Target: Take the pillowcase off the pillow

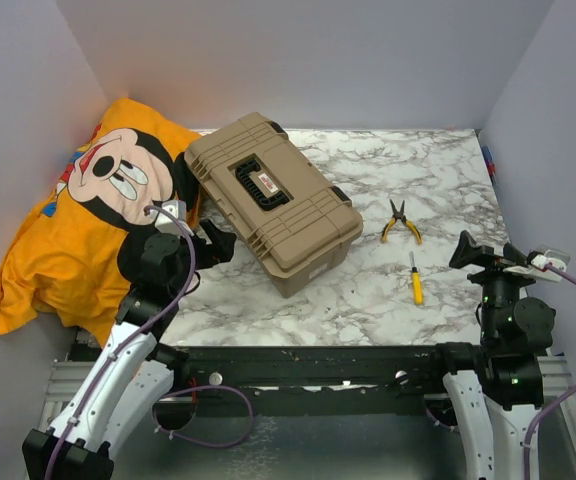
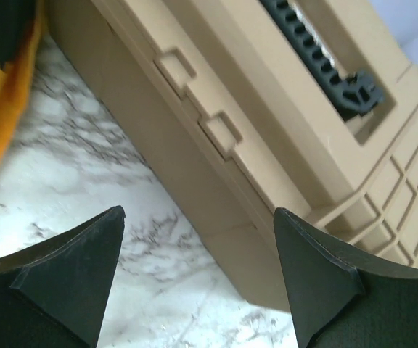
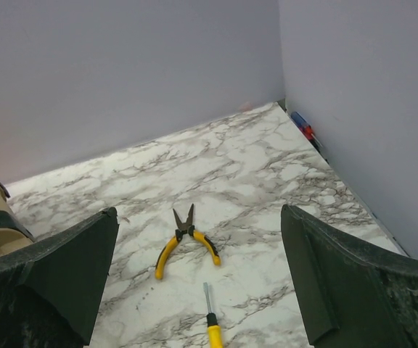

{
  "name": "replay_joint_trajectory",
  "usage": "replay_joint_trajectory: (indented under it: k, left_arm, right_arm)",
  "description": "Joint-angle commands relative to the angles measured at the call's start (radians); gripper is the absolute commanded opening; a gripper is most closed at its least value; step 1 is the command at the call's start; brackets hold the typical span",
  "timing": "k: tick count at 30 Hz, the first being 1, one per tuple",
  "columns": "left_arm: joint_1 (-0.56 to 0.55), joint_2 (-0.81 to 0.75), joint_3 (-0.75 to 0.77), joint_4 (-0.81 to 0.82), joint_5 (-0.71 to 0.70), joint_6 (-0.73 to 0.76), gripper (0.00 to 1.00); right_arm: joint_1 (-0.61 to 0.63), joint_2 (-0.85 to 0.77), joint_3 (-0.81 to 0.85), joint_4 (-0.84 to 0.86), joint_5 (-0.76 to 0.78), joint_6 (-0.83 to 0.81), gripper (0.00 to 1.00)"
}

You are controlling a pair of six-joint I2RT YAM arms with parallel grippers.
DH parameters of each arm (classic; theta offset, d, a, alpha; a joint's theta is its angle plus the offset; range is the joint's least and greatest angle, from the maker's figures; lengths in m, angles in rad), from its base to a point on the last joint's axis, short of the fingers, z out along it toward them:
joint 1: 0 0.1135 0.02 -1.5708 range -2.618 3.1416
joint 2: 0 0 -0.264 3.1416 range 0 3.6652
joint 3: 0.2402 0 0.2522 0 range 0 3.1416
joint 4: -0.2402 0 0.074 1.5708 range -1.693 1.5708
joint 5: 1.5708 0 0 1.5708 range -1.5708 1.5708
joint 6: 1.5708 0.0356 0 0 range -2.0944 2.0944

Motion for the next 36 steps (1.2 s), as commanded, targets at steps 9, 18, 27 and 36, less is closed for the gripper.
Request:
replay_joint_trajectory:
  k: [9,18,27,36]
  left_arm:
    - [0.004,0.075,-0.065,-0.027,0.201,-0.103,0.85]
    - [-0.011,0.251,-0.046,0.136,0.336,-0.132,0.85]
    - [-0.084,0.44,0.013,0.403,0.295,-0.197,0.85]
    - [-0.215,0.771,0.244,0.542,0.228,-0.145,0.85]
  right_arm:
    - [0.008,0.005,0.001,-0.006,-0.009,0.001,1.0]
    - [0.008,-0.003,0.0,-0.003,-0.008,0.002,1.0]
    - [0.008,-0.017,-0.002,-0.003,-0.008,0.002,1.0]
    - [0.01,-0.026,-0.003,-0.004,-0.006,0.004,1.0]
